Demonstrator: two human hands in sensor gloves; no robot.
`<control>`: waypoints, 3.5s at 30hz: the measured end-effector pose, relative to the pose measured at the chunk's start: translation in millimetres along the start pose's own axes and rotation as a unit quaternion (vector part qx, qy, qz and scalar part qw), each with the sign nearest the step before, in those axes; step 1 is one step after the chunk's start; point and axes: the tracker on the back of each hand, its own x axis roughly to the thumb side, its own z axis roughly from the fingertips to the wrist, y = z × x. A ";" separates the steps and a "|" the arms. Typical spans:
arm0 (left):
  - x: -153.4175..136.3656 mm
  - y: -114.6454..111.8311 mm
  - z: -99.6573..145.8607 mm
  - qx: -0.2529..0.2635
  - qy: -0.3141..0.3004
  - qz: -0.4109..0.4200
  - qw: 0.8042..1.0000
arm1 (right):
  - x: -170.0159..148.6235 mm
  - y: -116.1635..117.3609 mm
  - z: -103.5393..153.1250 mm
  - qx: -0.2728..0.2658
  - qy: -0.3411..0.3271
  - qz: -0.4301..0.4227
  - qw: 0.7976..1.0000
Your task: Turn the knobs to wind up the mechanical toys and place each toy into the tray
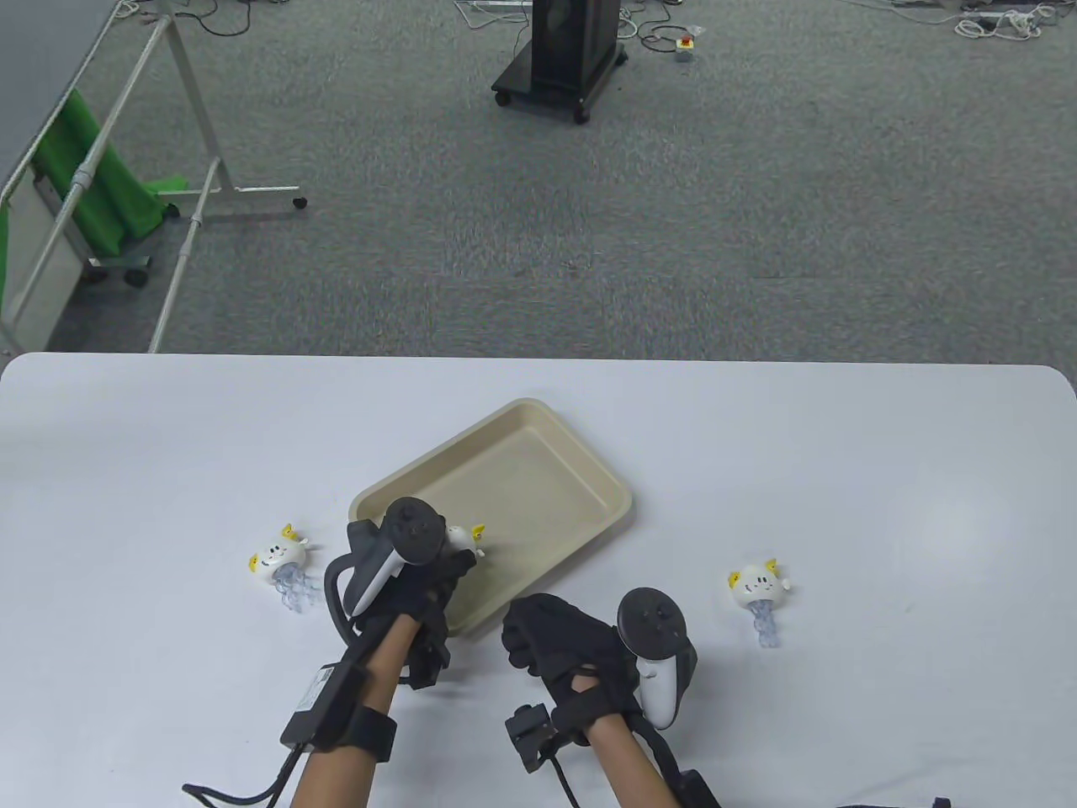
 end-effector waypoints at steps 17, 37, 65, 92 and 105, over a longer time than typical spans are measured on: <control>6.4 1.0 -5.4 0.033 -0.004 -0.074 0.997 | 0.8 -2.5 -0.6 -0.003 -0.002 -0.003 1.000; -159.0 61.1 2.7 0.161 0.129 0.001 0.979 | -0.5 1.0 -0.3 0.004 0.000 0.007 1.000; -194.3 20.9 -14.5 0.088 0.212 0.082 0.970 | -1.8 2.4 -1.3 0.009 0.008 0.007 1.000; -167.7 52.7 10.0 0.184 0.173 0.055 0.966 | -2.0 2.2 -0.7 0.011 0.004 0.012 1.000; -82.1 56.9 68.2 0.234 -0.113 0.296 0.919 | -3.3 1.1 -1.0 0.008 0.003 0.021 1.000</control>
